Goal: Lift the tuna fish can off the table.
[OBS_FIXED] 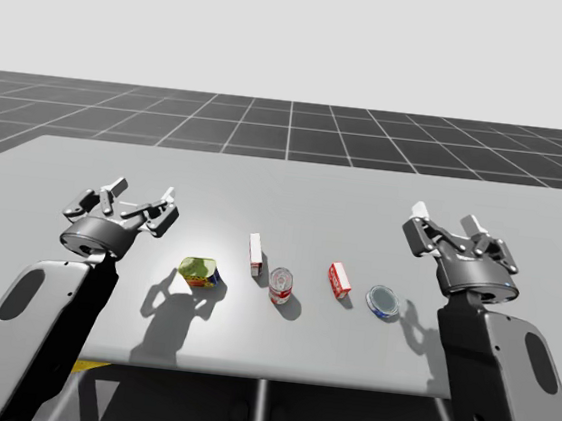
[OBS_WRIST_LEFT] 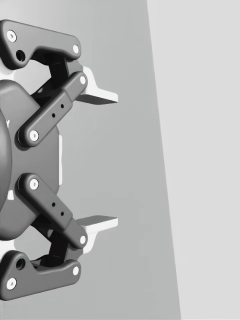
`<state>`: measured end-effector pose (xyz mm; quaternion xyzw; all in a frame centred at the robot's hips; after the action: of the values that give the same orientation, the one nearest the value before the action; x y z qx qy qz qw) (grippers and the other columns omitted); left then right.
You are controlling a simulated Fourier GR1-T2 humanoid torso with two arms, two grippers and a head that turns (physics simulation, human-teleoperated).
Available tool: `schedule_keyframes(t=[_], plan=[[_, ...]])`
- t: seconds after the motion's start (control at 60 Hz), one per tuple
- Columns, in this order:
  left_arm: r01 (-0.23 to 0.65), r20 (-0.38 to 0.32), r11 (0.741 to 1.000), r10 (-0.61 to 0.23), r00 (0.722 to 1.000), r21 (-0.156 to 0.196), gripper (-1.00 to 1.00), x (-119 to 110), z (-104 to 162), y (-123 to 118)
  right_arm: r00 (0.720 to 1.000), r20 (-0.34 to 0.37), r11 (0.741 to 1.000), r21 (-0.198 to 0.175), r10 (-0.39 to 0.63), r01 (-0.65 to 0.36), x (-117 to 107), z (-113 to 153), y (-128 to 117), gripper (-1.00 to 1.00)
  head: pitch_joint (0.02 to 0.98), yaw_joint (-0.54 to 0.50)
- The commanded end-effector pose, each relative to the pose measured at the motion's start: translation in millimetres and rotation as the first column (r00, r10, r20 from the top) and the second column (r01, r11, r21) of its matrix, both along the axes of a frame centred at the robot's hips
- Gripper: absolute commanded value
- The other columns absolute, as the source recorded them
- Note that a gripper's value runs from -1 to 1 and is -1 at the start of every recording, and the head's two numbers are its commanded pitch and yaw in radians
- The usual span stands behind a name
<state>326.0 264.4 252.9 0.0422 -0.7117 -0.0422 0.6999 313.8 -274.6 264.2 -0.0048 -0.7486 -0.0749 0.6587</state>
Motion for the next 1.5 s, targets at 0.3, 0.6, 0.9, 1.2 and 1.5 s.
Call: schedule_keyframes(t=[0.3, 0.6, 0.9, 1.2, 1.5], plan=[[-0.006, -0.006, 1.000, 0.006, 1.000, 0.001, -1.00, 0.7, -0.1, 2.1, 0.998, -0.052, 0.999, 0.028, 0.036, -0.034, 3.9, -3.6, -2.4, -1.00, 0.270, 0.00], [-0.011, -0.010, 1.000, 0.011, 1.000, 0.018, -1.00, 2.8, 0.4, 4.7, 0.997, -0.075, 1.000, 0.006, -0.002, 0.002, 11.2, -7.7, -9.4, -1.00, 0.548, -0.05], [0.004, -0.009, 1.000, -0.003, 1.000, 0.027, -1.00, 2.5, 0.8, 2.7, 0.998, -0.068, 1.000, -0.018, -0.017, 0.016, 11.7, -7.6, -9.5, -1.00, 0.777, -0.26], [0.023, -0.013, 0.999, -0.023, 1.000, 0.024, -1.00, 3.2, -0.1, -1.2, 0.998, -0.055, 0.999, -0.033, -0.028, 0.026, 11.9, -7.1, -10.2, -1.00, 0.885, -0.41], [0.032, -0.017, 0.999, -0.031, 0.999, 0.008, -1.00, 1.4, 0.9, -2.6, 0.999, -0.048, 0.999, -0.022, 0.022, -0.023, 7.8, -1.8, -1.0, -1.00, 0.888, -0.45]])
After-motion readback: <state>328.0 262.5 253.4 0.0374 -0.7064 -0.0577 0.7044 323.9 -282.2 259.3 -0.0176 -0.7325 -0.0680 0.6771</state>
